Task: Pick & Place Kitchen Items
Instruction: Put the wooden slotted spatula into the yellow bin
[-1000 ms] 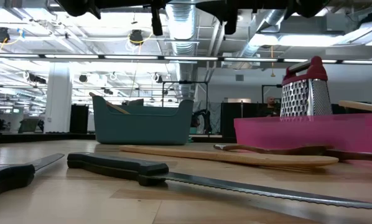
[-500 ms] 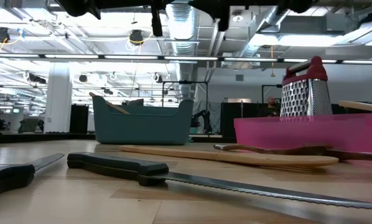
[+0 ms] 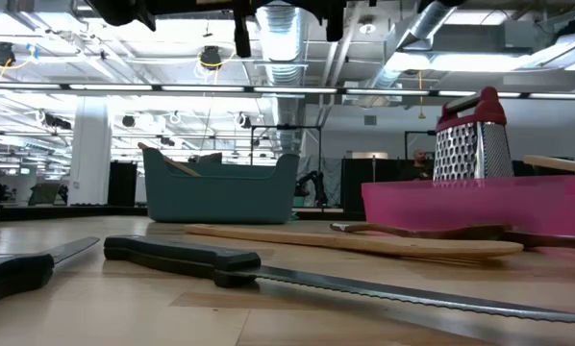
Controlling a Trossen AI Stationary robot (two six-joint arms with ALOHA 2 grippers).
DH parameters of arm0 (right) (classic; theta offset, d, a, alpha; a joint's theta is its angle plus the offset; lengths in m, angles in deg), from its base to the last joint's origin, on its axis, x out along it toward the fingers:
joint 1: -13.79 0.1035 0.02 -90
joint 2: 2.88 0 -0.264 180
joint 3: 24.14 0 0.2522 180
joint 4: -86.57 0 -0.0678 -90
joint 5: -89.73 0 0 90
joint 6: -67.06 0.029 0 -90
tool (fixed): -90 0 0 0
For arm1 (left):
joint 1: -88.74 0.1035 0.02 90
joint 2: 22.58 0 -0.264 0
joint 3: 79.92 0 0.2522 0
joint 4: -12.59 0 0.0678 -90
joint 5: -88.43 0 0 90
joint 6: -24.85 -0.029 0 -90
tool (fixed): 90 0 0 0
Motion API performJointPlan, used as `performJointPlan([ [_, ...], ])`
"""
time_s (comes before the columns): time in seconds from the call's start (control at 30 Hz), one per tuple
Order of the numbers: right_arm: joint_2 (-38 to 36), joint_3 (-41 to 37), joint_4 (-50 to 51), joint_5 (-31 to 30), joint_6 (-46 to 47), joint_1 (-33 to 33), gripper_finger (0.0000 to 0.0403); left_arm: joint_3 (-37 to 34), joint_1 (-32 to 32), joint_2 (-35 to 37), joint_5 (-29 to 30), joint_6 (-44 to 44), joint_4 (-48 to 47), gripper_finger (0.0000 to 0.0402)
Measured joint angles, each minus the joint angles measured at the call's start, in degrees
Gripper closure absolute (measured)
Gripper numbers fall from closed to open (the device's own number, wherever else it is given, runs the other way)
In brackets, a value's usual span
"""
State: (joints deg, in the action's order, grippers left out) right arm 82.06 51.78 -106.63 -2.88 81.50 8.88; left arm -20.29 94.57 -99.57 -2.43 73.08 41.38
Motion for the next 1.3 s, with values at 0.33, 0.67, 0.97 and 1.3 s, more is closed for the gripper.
performJointPlan([
  [0.33,-0.2,0.3,-0.7,1.6,0.9,-0.2,0.0331,0.0,-0.2,0.0,-0.5,-2.9,0.2,0.0393],
  [0.67,-0.8,0.3,0.2,3.0,-0.3,-0.2,0.0357,0.0,-0.2,0.0,-0.5,-4.1,-0.2,0.038],
  [0.97,-5.3,0.1,4.2,4.1,-2.6,0.0,0.0369,0.1,-0.2,0.0,-3.3,-6.1,-0.1,0.0322],
  [1.3,-18.5,0.3,26.3,-0.3,-6.1,1.1,0.0369,0.0,0.6,0.0,-7.0,-6.8,-0.2,0.0197],
])
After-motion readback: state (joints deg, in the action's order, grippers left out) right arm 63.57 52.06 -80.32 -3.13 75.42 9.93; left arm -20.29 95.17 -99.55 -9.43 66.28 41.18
